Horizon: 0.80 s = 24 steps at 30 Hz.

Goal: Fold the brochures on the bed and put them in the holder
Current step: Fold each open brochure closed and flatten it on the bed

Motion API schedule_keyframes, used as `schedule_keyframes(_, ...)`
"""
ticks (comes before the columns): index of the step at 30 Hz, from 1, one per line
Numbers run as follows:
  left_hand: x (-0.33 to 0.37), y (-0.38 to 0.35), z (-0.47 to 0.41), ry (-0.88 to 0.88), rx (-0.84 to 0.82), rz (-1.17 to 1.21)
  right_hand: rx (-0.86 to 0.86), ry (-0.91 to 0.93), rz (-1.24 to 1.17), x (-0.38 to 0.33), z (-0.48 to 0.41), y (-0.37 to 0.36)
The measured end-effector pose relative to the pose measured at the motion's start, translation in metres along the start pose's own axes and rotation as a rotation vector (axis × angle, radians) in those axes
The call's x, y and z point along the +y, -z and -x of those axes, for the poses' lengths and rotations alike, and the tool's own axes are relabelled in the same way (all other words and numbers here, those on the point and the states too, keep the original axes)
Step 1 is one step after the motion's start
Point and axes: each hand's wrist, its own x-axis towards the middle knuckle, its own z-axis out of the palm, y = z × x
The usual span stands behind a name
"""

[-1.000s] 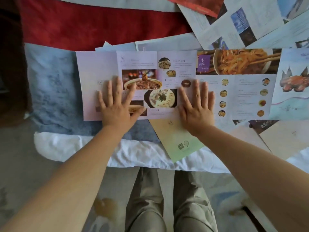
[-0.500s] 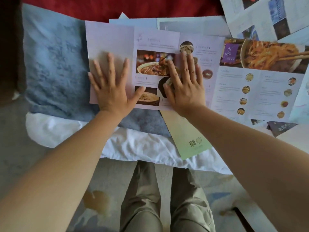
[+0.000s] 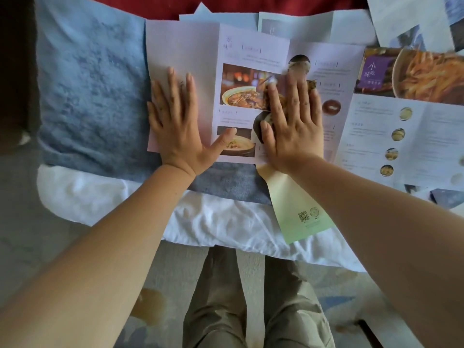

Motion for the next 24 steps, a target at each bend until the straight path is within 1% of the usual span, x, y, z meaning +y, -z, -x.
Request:
schedule_keyframes(4,0.017,0.009,0.002,0.049,-0.032,0.12,0.001,0.007,0.0,-0.003,0.0,0.004)
schedule_keyframes(9,0.051,0.022,0.01,0.016,-0.153,0.199,-0.111,0.026,-0.03,0.001,0.0,0.021)
schedule_keyframes(12,0.077,0.025,0.015,-0.013,-0.146,0.244,-0.174,0.12,-0.113,0.018,0.004,0.038)
schedule_keyframes(14,0.097,0.025,0.02,0.006,-0.125,0.273,-0.205,0.233,-0.111,0.031,0.012,0.046)
schedule_keyframes(15,0.108,0.025,0.022,0.016,-0.124,0.273,-0.218,0.258,-0.101,0.037,0.017,0.05)
schedule_keyframes(16,0.12,0.025,0.023,0.019,-0.138,0.268,-0.228,0.242,-0.087,0.044,0.021,0.053)
schedule_keyframes(20,0.161,0.023,0.028,0.016,-0.175,0.268,-0.227,0.045,-0.017,0.083,0.044,0.06)
schedule_keyframes(24,0.192,0.019,0.027,-0.055,-0.218,0.241,-0.2,-0.114,-0.019,0.144,0.077,0.061)
